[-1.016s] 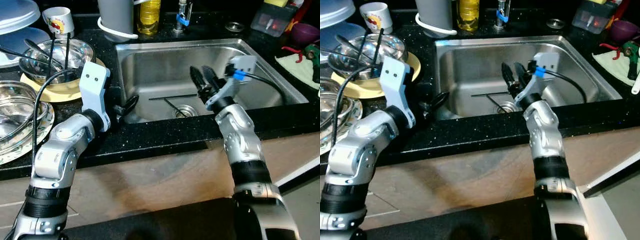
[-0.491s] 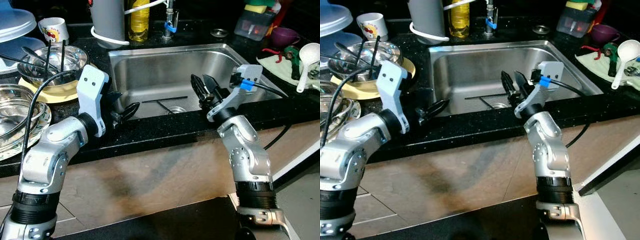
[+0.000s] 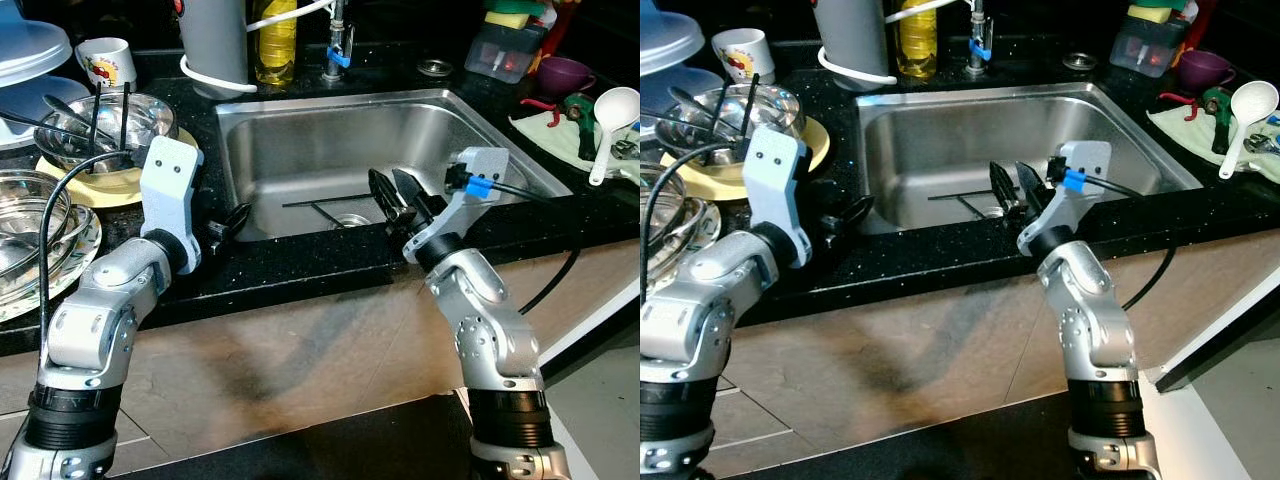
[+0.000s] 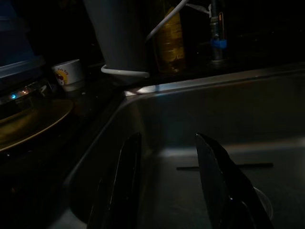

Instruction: Kitchen organization

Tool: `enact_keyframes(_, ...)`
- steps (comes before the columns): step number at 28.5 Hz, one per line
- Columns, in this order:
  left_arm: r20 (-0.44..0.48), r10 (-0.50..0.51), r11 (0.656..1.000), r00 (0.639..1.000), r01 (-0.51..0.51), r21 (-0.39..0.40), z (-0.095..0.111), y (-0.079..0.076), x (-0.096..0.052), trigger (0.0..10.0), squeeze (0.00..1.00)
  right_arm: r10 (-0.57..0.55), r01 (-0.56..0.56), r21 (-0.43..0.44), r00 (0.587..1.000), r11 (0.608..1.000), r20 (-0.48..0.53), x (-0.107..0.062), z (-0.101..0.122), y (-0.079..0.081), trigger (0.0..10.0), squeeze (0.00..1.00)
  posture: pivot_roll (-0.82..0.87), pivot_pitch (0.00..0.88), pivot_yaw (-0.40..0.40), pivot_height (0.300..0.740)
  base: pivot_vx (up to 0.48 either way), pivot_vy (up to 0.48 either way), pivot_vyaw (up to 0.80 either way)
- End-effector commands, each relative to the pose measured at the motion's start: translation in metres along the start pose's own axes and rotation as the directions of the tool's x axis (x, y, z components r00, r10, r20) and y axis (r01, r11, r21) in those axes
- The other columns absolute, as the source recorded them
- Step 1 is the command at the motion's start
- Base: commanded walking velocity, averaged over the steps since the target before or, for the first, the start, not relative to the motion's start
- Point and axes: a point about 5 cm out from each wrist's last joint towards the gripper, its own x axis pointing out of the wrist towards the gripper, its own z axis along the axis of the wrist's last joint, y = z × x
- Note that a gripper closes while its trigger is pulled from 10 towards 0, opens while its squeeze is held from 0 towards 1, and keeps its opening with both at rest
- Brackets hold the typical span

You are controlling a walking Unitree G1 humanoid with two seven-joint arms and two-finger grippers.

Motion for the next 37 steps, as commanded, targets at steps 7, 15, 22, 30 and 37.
enact_keyframes(7, -0.102, 0.070, 0.974, 0.992, -0.046, 0.224, -0.007, 0.006, 0.006, 0.0, 0.00, -0.004, 0.004, 0.008, 1.000, 1.000, -0.017, -0.004, -0.003, 0.002, 10.0, 0.00, -0.08, 0.171, -0.041, 0.740, 0.000, 0.000, 0.00)
enact_keyframes(15, -0.082, 0.161, 0.820, 0.983, -0.087, 0.566, 0.006, 0.023, 0.020, 0.0, 0.00, -0.008, 0.009, 0.014, 1.000, 1.000, -0.018, -0.004, -0.001, -0.001, 10.0, 0.00, -0.08, 0.171, -0.042, 0.740, 0.000, 0.000, 0.00)
enact_keyframes(22, -0.064, 0.210, 0.860, 0.976, -0.153, 0.487, 0.012, 0.027, 0.024, 4.5, 0.00, -0.019, 0.019, 0.009, 1.000, 1.000, -0.014, -0.005, 0.002, -0.003, 10.0, 0.00, -0.08, 0.186, -0.035, 0.740, 0.000, 0.000, 0.00)
enact_keyframes(30, -0.012, -0.076, 0.995, 0.997, 0.077, 0.066, 0.024, 0.014, 0.012, 10.0, 0.11, -0.023, 0.023, 0.008, 1.000, 1.000, -0.012, -0.006, 0.005, -0.005, 10.0, 0.00, -0.08, 0.195, -0.039, 0.740, 0.000, 0.000, 0.00)
enact_keyframes(37, -0.080, -0.142, 0.987, 0.987, 0.147, 0.061, 0.020, 0.026, -0.001, 10.0, 1.00, -0.013, 0.013, 0.015, 1.000, 1.000, -0.018, -0.005, 0.003, -0.003, 10.0, 0.00, -0.07, 0.192, -0.043, 0.740, 0.000, 0.000, 0.00)
